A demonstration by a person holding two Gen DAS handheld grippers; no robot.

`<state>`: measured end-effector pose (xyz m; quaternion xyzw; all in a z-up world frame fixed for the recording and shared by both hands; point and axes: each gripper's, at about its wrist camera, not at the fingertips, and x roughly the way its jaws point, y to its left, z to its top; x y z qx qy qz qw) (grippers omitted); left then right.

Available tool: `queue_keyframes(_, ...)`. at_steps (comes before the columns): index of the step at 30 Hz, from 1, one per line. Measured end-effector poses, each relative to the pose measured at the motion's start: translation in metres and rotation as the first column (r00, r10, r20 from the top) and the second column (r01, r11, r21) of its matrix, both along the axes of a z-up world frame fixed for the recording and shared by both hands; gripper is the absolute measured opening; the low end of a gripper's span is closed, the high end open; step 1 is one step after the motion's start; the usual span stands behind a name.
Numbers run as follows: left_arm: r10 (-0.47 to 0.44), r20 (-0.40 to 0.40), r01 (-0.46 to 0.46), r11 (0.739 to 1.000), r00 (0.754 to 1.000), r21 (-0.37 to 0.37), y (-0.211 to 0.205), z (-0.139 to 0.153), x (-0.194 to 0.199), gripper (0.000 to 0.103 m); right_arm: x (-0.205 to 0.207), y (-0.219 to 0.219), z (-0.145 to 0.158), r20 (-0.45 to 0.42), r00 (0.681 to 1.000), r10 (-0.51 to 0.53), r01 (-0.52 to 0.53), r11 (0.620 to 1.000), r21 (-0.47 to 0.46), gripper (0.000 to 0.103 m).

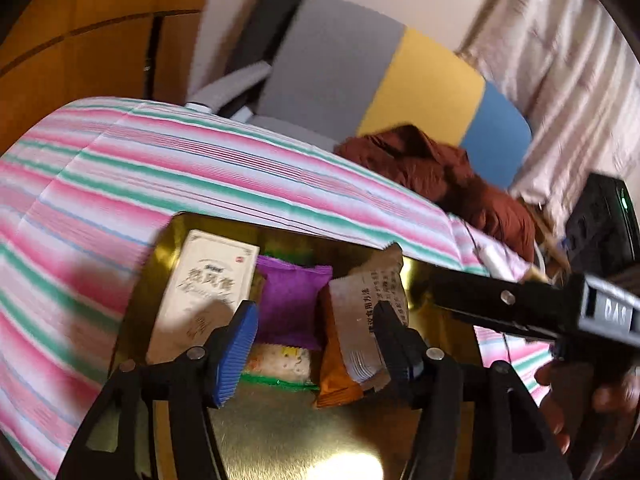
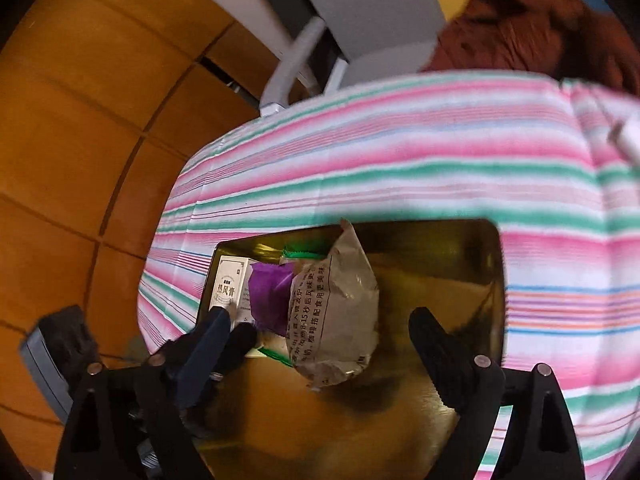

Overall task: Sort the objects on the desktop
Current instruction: 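Carry the purple packet and snack bag onto the gold tray and open both tools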

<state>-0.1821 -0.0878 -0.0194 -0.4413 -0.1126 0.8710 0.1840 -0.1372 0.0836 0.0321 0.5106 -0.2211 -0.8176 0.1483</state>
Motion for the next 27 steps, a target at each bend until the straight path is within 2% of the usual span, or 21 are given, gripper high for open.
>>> queue_keyframes(5, 0.062, -0.025, -0.062, 0.998, 0.998, 0.022, -0.003, 0.006, 0.023, 0.061, 0.023, 0.017, 0.015, -0.058, 0.998, 0.004, -0.002, 0.999, 0.037, 0.103)
queue_keyframes(10, 0.034, -0.022, -0.033, 0.999, 0.999, 0.034, 0.012, 0.007, 0.047, 0.061, 0.047, 0.031, 0.023, -0.088, 0.996, 0.013, -0.003, 0.993, 0.114, 0.103)
queue_keyframes(14, -0.019, -0.029, 0.020, 0.999, 0.999, 0.036, 0.032, 0.013, 0.064, 0.061, 0.071, 0.054, 0.024, -0.112, 0.994, 0.000, 0.020, 0.983, 0.185, 0.103)
queue_keyframes(18, -0.100, -0.049, 0.101, 0.995, 0.994, 0.022, 0.060, 0.019, 0.085, 0.061, 0.090, 0.082, 0.014, -0.075, 0.997, -0.008, 0.025, 0.971, 0.239, 0.103)
queue_keyframes(23, -0.202, -0.065, 0.202, 0.979, 0.977, -0.005, 0.100, 0.022, 0.110, 0.061, 0.120, 0.138, -0.002, -0.018, 0.998, -0.056, 0.059, 0.969, 0.241, 0.103)
queue_keyframes(27, -0.292, -0.079, 0.291, 0.956, 0.953, -0.027, 0.136, 0.022, 0.129, 0.061, 0.145, 0.189, -0.009, 0.023, 0.991, -0.130, 0.118, 0.954, 0.275, 0.103)
